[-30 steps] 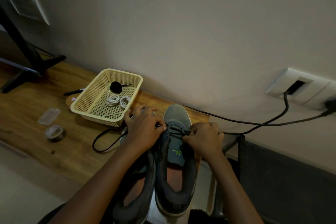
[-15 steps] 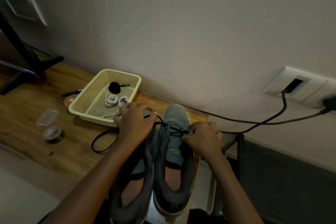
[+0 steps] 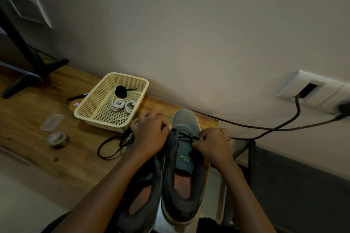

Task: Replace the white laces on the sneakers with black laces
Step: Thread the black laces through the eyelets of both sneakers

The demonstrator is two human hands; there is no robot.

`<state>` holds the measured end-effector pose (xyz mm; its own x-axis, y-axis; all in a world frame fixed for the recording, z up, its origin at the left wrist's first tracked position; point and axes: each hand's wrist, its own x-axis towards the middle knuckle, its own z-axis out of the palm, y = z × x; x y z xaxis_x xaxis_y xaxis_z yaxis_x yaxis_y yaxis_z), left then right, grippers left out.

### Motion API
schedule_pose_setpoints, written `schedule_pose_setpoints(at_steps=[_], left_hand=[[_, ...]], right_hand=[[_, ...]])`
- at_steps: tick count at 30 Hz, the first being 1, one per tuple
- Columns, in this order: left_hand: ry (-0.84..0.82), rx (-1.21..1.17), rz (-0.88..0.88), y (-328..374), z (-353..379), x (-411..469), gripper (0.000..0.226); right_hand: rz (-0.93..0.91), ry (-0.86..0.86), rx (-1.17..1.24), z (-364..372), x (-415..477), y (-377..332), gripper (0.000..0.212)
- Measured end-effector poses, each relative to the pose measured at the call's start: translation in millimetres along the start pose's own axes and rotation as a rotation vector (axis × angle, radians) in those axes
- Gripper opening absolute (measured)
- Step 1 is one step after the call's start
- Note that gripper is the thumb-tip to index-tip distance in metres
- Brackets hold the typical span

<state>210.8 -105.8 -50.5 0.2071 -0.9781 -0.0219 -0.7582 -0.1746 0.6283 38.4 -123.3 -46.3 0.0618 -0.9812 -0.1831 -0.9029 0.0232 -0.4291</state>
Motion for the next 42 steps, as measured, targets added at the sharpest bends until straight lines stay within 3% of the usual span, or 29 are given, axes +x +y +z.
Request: schedule_pose_setpoints(at_steps=[3,6,10,14,17,21,28,35,38,42], left_hand=[[0.158,-0.204,-0.14,-6.9,-11.9,8.0,0.025],[0.249,-0.247,-0.19,-13.6,-18.1,9.1,0.027],[0.244,-0.178,-0.088,-8.3,-13.1,4.5,0.009],[0.292,-0.037,0.196,4.0,-8.7,-1.8,0.018],[0.142,0.115,0.246,5.3,-2.6,-6.7,0.013],[0.057,0.22,0.201,3.6,1.6,-7.9,0.01],[0.119,0.23,0.082,-0.8,-4.7,-2.3,0.008],[0.247,0.187,-0.13,-18.0,-26.1,4.1,0.005],[0.223,0.149,0.0,-13.9,-20.7,2.9,0.009],[0.139,0.215,0.215,-2.3,-8.0,-2.1,0.015]], right_hand=[[0.009,0.007,0.006,0.9,0.1,0.5,0.03],[-0.007,0.013,0.004,2.8,1.4,0.2,0.022],[-0.03,0.025,0.01,3.9,2.4,0.3,0.021],[-0.036,0.027,0.03,4.5,2.4,-0.5,0.021],[-0.047,0.028,0.034,4.3,1.8,0.3,0.019],[-0.047,0.025,0.034,3.0,1.3,-0.3,0.018],[-0.017,0.037,0.028,2.4,1.4,2.7,0.017],[-0.033,0.044,0.023,5.2,4.3,5.0,0.032],[-0.048,0.033,0.03,3.5,2.4,3.1,0.02],[-0.053,0.018,0.033,2.9,1.8,1.4,0.022]])
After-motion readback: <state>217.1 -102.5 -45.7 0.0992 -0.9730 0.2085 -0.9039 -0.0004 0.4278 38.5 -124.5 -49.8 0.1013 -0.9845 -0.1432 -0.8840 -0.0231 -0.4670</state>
